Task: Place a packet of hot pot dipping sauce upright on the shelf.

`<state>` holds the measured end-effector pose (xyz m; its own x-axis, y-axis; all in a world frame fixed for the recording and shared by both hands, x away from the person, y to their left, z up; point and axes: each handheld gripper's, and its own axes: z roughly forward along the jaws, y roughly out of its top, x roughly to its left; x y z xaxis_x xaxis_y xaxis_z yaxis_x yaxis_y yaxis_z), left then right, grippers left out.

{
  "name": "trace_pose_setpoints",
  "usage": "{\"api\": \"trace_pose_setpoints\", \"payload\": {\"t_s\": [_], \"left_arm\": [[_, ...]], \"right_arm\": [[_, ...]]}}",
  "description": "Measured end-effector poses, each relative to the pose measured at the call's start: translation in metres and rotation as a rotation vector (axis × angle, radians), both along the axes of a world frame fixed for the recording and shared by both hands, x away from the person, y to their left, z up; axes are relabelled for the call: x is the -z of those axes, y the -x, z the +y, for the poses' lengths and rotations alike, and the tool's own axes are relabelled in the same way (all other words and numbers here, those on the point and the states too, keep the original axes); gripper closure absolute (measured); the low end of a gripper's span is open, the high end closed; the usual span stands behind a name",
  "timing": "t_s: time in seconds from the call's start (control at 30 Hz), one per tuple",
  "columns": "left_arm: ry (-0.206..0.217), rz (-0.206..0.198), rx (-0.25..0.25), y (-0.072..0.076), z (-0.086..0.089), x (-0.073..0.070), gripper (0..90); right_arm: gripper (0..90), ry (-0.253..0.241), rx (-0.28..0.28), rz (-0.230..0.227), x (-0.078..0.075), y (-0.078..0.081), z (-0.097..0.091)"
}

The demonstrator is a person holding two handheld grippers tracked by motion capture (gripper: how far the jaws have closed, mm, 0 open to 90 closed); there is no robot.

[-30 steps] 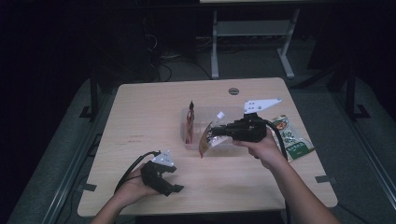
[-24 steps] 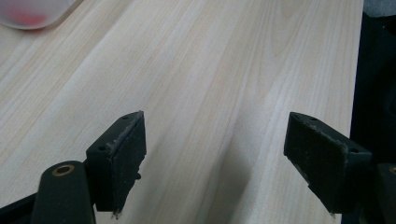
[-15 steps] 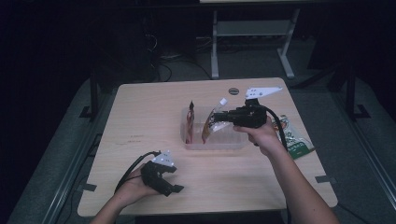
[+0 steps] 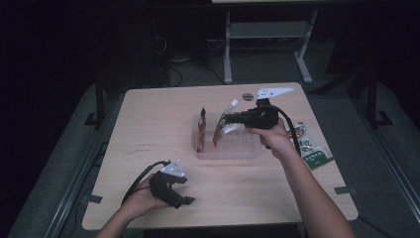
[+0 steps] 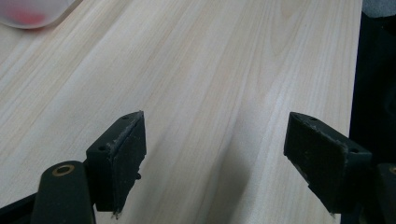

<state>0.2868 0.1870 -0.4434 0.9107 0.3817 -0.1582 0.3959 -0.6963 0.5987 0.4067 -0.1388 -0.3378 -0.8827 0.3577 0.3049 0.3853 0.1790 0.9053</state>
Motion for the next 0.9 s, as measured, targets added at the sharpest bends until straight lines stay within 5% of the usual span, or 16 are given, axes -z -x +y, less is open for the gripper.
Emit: {"api": "trace_pose_setpoints", "payload": {"t_s": [0.9], "left_arm": [[0.005,0.011,0.001,0.0,0.0,0.001,20.7]], "right_arm": [[89.2,0.034,0.018,0.047,0.015,-0.014,-0.002]]}}
